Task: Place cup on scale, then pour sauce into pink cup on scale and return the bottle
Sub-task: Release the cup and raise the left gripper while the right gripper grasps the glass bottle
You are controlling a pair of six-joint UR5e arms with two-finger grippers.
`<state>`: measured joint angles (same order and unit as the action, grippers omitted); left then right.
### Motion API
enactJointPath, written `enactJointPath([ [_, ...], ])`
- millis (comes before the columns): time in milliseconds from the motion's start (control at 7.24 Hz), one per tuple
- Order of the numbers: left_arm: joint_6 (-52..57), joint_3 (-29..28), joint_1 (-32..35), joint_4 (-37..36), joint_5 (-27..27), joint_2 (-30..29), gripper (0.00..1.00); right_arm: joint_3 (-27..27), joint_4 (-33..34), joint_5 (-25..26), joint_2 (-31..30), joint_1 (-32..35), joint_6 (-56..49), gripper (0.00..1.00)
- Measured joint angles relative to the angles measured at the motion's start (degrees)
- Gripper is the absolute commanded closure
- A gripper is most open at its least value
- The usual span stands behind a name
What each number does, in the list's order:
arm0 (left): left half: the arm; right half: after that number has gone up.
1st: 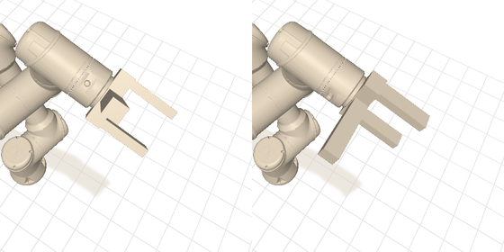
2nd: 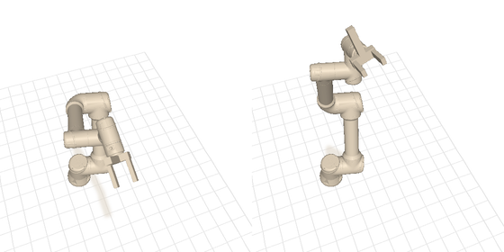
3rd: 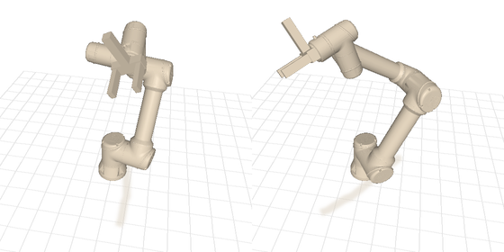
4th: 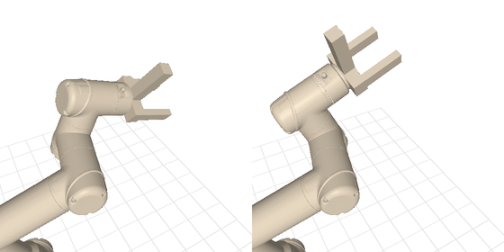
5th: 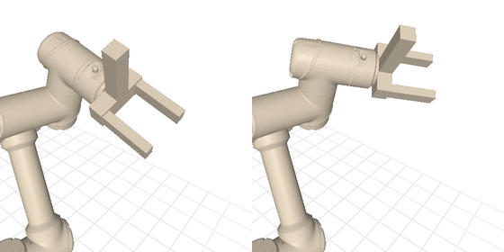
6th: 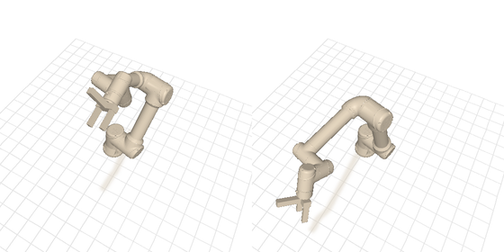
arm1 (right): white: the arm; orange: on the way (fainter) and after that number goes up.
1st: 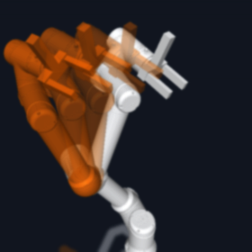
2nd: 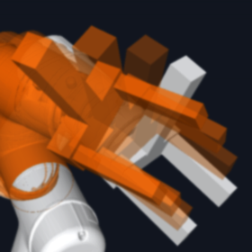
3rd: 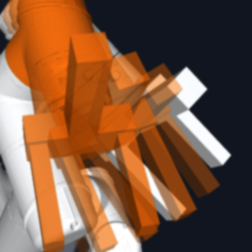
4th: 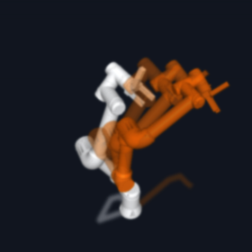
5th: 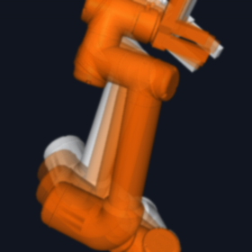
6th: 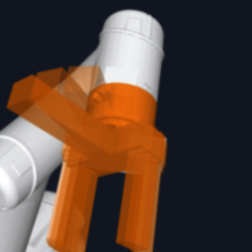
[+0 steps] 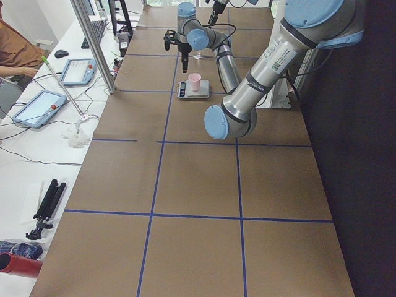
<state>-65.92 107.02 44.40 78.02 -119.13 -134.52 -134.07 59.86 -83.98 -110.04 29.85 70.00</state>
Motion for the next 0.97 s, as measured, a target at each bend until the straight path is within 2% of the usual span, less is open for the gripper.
enactJointPath([
  [138, 3.1, 2.3, 1.5, -0.8, -0.6, 2.4, 0.00, 4.4, -7.0, 7.2, -1.7, -3.8, 0.2, 0.00],
  [276, 5.7, 4.8, 2.8, -1.2, -0.8, 4.9, 0.00, 7.9, -10.6, 13.8, -1.9, -7.3, 0.3, 0.00],
  [552, 11.0, 7.7, 4.3, -1.5, -0.9, 9.2, 0.00, 15.0, -17.4, 23.7, 1.2, -11.5, 0.3, 0.00],
  [690, 13.7, 8.4, 5.1, -1.5, -0.8, 10.8, 0.00, 18.4, -20.8, 27.0, 3.1, -12.5, -0.2, 0.00],
  [966, 17.1, 8.7, 6.3, -1.5, -0.7, 12.7, 0.00, 23.4, -23.4, 30.9, 7.2, -13.3, -2.2, 0.00],
])
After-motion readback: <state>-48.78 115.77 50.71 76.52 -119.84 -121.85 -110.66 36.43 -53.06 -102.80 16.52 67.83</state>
